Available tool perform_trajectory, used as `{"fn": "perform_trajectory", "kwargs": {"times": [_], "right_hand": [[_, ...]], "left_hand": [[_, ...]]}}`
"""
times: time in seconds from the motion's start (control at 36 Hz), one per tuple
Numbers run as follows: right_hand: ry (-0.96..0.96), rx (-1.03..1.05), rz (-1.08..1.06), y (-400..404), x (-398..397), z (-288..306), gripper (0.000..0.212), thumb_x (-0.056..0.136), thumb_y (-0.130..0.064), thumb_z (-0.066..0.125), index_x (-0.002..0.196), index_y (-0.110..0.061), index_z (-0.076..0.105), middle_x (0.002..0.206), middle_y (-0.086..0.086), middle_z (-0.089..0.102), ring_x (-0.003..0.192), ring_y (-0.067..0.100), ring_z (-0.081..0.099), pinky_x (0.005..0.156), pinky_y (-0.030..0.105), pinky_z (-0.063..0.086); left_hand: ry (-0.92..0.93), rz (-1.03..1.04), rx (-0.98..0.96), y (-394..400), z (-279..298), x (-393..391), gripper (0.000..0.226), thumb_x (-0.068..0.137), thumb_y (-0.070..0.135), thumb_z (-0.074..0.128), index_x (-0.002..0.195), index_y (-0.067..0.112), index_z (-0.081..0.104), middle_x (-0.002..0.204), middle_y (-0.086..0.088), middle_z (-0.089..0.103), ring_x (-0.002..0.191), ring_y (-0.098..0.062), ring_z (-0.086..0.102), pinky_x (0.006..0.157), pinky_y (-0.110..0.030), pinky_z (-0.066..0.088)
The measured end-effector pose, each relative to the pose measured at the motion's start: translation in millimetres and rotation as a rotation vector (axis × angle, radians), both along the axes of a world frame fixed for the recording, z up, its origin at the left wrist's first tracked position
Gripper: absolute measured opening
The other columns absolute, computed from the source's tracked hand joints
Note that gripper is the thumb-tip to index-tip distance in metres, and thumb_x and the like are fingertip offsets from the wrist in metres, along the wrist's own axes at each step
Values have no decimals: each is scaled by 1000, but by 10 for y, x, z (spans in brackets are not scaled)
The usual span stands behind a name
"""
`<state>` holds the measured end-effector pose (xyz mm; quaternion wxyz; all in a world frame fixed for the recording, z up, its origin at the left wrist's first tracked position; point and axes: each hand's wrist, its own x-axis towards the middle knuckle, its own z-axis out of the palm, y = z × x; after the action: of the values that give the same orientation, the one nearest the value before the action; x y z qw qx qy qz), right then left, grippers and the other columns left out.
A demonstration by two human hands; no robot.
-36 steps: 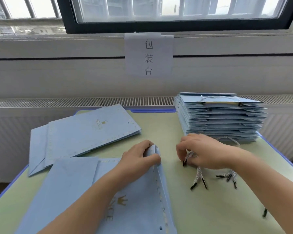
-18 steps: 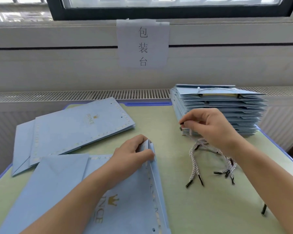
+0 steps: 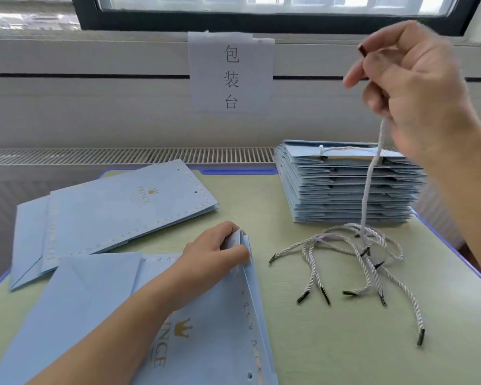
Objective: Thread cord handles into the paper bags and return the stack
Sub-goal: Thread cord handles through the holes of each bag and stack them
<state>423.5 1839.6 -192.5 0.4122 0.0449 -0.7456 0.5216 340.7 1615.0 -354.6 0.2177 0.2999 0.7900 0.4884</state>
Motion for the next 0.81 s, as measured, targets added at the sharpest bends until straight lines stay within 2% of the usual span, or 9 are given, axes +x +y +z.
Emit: {"fn": "perform_trajectory", "kwargs": {"times": [0.14,0.19,0.25,0.31,0.36,0.47,0.61,0.72,0.81], "right_hand": [[80,15,-89,-37,-69,320,10,92,-17,51,90,-13,59,63,-14,67,46,4,43,48,13,32],[56,-42,-128,-61,-65,404,33,90,-17,44,66,-23,67,45,-17,53,47,0,43,52,10,31],[72,-106,-73,-134,-35,422,53,87,-11,36,41,-25,58,40,-17,48,48,-3,44,54,11,32],[73,-112,10,-244,13,398,33,81,-15,42,52,-25,54,46,-17,53,50,-2,44,53,12,30],[0,-63,112,-354,58,308,21,84,-15,58,65,-24,61,61,-14,61,52,2,45,49,13,31],[-422,86,218,-509,67,-310,16,87,1,60,78,-13,63,59,-8,59,49,4,48,45,12,37],[-802,117,243,-648,52,-1047,19,85,6,59,77,-12,62,62,2,60,48,8,53,46,15,40],[-849,387,170,-762,38,-1291,22,84,-9,62,70,-26,59,62,-14,58,53,4,47,57,22,40],[-856,617,78,-774,59,-1304,22,86,-21,61,69,-32,53,70,-15,58,60,0,46,62,24,41]], "left_hand": [[-6,7,4,-3,11,4,37,48,51,52,80,33,60,82,-1,60,77,-17,55,69,-32,43],[-7,6,4,0,16,4,34,50,49,53,79,34,60,83,-2,60,78,-17,55,69,-32,43],[-19,3,4,-1,13,2,26,55,45,54,78,35,60,80,2,58,76,-16,54,69,-31,42],[-36,1,10,-8,15,0,20,58,41,55,76,35,60,79,4,57,75,-15,53,69,-31,41],[-67,0,34,-13,32,1,18,59,37,56,75,32,61,80,2,57,73,-15,53,68,-30,41],[-126,-12,88,-8,88,7,25,60,29,55,83,21,61,79,1,55,69,-12,51,63,-25,40],[-194,-1,126,0,105,1,30,58,24,55,86,16,61,80,-1,55,72,-15,52,67,-28,41],[-175,-1,125,-6,95,1,25,59,25,51,82,22,59,79,4,56,72,-11,52,66,-27,40],[-166,3,123,-7,94,7,29,59,27,49,86,21,59,82,3,56,73,-10,52,65,-25,41]]}}
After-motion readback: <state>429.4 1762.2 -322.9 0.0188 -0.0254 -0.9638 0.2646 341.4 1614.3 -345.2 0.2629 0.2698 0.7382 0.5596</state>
